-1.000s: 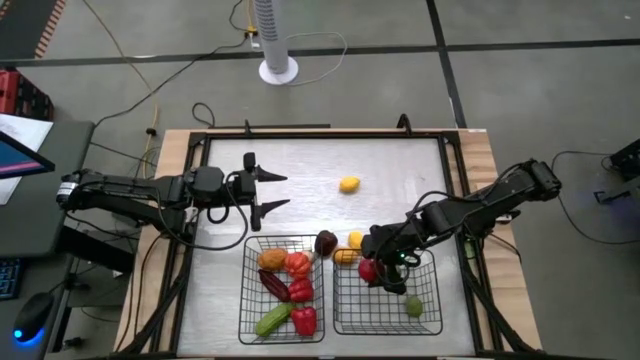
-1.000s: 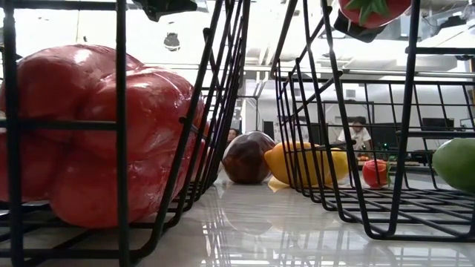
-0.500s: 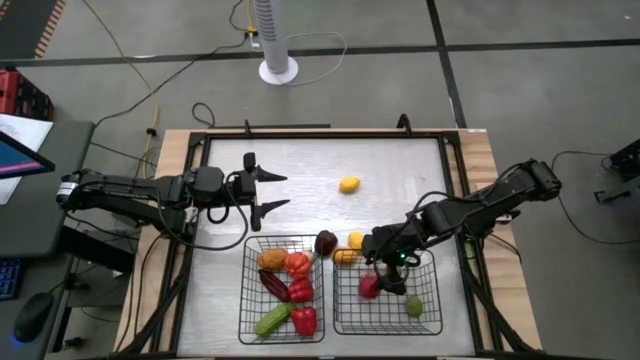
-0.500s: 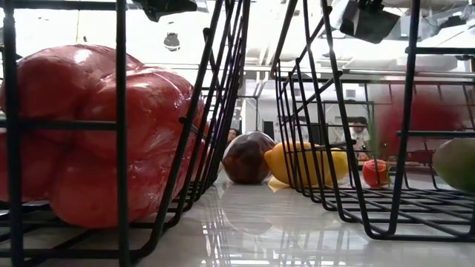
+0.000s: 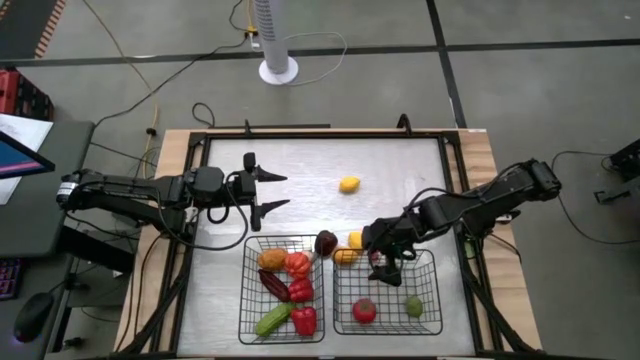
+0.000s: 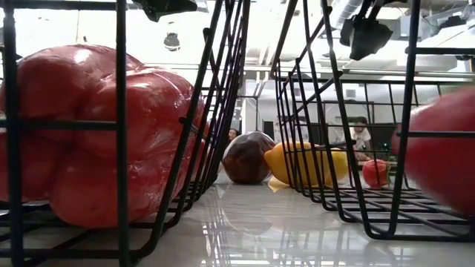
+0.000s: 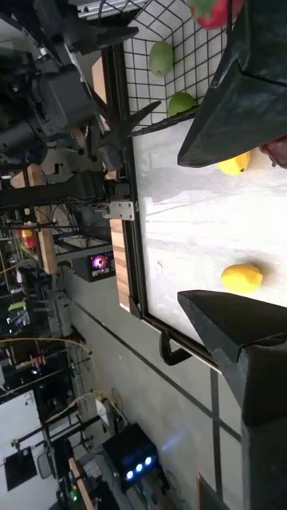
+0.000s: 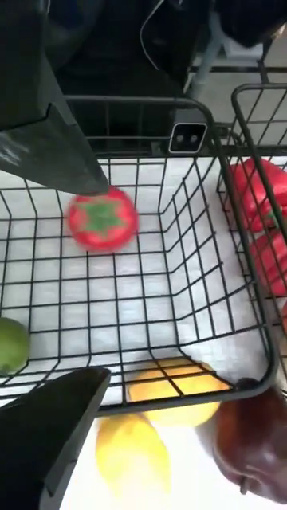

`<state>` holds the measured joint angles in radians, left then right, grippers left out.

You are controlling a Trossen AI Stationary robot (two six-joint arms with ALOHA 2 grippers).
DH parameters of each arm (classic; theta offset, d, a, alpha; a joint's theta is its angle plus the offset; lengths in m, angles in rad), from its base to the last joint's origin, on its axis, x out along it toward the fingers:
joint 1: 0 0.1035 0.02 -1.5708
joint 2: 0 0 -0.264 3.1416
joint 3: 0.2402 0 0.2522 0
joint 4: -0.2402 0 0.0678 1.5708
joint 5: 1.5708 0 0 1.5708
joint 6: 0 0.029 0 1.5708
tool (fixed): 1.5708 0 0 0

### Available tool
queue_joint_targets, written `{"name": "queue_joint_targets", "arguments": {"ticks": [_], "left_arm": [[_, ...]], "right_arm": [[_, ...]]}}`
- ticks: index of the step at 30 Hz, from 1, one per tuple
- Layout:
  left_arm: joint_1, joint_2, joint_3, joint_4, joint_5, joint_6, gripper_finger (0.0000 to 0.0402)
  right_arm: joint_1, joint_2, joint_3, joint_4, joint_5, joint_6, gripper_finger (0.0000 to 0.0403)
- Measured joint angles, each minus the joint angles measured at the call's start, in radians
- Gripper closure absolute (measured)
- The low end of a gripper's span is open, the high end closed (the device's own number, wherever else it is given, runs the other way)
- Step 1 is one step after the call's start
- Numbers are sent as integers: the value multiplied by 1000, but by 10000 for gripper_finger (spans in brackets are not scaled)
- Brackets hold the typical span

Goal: Sort produce into baskets
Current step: Put the top yellow lemon into the right black wire basket

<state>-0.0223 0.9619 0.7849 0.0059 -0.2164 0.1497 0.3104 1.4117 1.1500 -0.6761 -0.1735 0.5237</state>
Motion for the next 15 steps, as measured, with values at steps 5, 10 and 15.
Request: {"name": "queue_joint_targets", "arguments": {"ticks": [5,10,15], "left_arm": [[0,0,0,0,0,20,148],[0,0,0,11,-34,37,148],[0,0,0,11,-39,32,148]], "right_arm": [[-17,0,0,-7,56,-37,5],[-127,13,0,-15,201,-139,6],[-262,44,1,131,203,-265,6]]}}
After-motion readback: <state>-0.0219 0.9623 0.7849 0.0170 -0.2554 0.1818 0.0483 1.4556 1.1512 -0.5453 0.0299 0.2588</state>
